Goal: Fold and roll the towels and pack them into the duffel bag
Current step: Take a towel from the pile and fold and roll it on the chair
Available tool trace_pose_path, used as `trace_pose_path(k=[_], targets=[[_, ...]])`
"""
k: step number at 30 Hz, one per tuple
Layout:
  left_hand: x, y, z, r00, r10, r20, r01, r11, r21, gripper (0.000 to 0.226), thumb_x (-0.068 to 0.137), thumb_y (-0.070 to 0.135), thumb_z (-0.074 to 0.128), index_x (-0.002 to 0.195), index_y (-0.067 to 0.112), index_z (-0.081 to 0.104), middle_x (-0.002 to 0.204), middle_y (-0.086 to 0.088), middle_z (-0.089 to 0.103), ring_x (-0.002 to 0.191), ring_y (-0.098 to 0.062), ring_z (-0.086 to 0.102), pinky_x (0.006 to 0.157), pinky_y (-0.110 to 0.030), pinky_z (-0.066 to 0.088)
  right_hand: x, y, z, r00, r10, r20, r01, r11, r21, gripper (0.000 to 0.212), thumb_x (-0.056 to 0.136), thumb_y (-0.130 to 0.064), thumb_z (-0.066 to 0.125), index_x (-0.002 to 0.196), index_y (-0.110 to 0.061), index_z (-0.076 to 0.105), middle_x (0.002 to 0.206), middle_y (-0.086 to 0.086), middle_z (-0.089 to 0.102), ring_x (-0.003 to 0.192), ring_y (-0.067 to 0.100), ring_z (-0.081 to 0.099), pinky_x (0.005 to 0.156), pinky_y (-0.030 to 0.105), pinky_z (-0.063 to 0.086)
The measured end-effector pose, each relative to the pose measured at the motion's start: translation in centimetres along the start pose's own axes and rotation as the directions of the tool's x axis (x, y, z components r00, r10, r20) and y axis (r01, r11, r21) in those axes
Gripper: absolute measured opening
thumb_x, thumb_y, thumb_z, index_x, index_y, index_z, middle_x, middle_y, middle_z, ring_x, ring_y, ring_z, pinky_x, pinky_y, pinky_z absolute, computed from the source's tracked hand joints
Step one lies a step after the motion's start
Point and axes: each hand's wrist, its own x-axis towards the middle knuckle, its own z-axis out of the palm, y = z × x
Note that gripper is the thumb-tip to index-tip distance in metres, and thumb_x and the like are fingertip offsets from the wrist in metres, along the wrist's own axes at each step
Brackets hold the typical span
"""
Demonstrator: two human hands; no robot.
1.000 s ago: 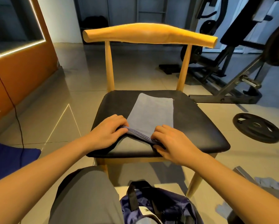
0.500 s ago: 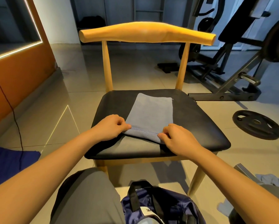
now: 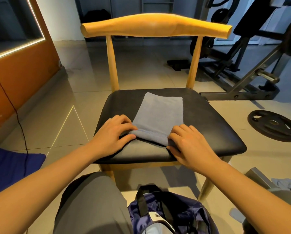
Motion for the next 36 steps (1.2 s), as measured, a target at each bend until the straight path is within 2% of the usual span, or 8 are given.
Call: trace_pose_path(k=[6,11,18,22,27,29,33,36], targets=[[1.6,0.7,0.1,0.993,-0.105,0.057,0.108,0.993,-0.043,0.032,0.105,0.046,0.037,0.106,0.028,0.063,0.106,0.014,0.047,0.096,-0.005,0.042,0.087,-0.028,0.038,0.9,0.8,-0.1,0.964,0.252,0.08,-0.264,0.896,0.358,0.02,0.097,-0.022,0.059,0.079,-0.013,0.055,0.078,0.001,0.055,0.077,0.023,0.048,0.065,0.038,0.035],[1.9,1.6,-0.3,0.979,-0.174,0.103,0.178,0.984,-0.027,0.03,0.107,0.037,0.036,0.091,0.031,0.06,0.099,0.011,0.047,0.094,-0.007,0.043,0.086,-0.03,0.036,1.2,1.3,-0.4,0.937,0.302,0.174,-0.345,0.727,0.594,0.015,0.102,-0.022,0.054,0.116,-0.025,0.059,0.078,-0.002,0.062,0.076,0.015,0.056,0.071,0.037,0.048],[3.5,2.0,0.3,0.9,-0.436,0.017,0.437,0.898,-0.052,0.033,0.096,0.043,0.059,0.075,0.018,0.063,0.08,0.002,0.06,0.077,-0.014,0.054,0.071,-0.028,0.044,1.1,1.2,0.7,0.982,0.189,-0.016,-0.185,0.971,0.151,0.033,0.101,-0.038,0.042,0.093,-0.022,0.07,0.092,-0.002,0.052,0.082,0.022,0.049,0.069,0.038,0.038],[2.9,2.2,0.5,0.947,-0.283,-0.155,0.261,0.954,-0.144,0.01,0.094,0.037,0.067,0.089,0.027,0.065,0.086,0.015,0.059,0.084,-0.007,0.053,0.074,-0.023,0.046,0.9,1.5,0.6,0.997,0.07,-0.013,-0.07,0.997,0.016,0.039,0.099,-0.055,0.043,0.086,-0.025,0.064,0.093,-0.005,0.049,0.083,0.017,0.044,0.072,0.034,0.039],[1.1,0.9,0.6,0.999,-0.005,-0.036,0.004,1.0,-0.025,0.04,0.093,0.059,0.06,0.118,0.03,0.069,0.114,0.016,0.058,0.104,-0.006,0.05,0.088,-0.027,0.044,1.6,2.2,0.7,0.993,0.117,0.005,-0.117,0.991,0.07,0.046,0.104,-0.044,0.028,0.082,-0.024,0.063,0.085,-0.005,0.047,0.08,0.02,0.045,0.073,0.036,0.038],[1.1,0.6,0.4,0.999,-0.025,-0.026,0.024,1.0,-0.003,0.039,0.095,0.058,0.057,0.119,0.03,0.067,0.119,0.015,0.054,0.11,-0.006,0.047,0.094,-0.03,0.043,2.1,2.3,0.5,0.99,0.13,0.056,-0.133,0.988,0.073,0.054,0.102,-0.047,0.016,0.088,-0.024,0.063,0.087,-0.004,0.047,0.083,0.019,0.045,0.08,0.038,0.041],[2.6,1.0,0.1,0.994,-0.098,0.044,0.099,0.994,-0.034,0.036,0.101,0.052,0.045,0.113,0.027,0.068,0.126,0.013,0.049,0.115,-0.002,0.038,0.1,-0.029,0.035,2.6,2.1,0.5,0.986,0.152,-0.073,-0.139,0.977,0.16,0.03,0.102,-0.037,0.047,0.12,-0.019,0.062,0.109,0.0,0.057,0.097,0.023,0.053,0.092,0.037,0.042],[3.8,0.9,0.0,0.967,-0.208,0.144,0.222,0.971,-0.086,0.034,0.105,0.042,0.043,0.109,0.021,0.069,0.126,0.013,0.045,0.114,-0.002,0.035,0.105,-0.031,0.034,2.9,1.8,0.7,0.992,0.105,-0.075,-0.086,0.971,0.223,0.03,0.1,-0.043,0.049,0.115,-0.021,0.063,0.103,-0.004,0.06,0.095,0.02,0.055,0.096,0.037,0.042]])
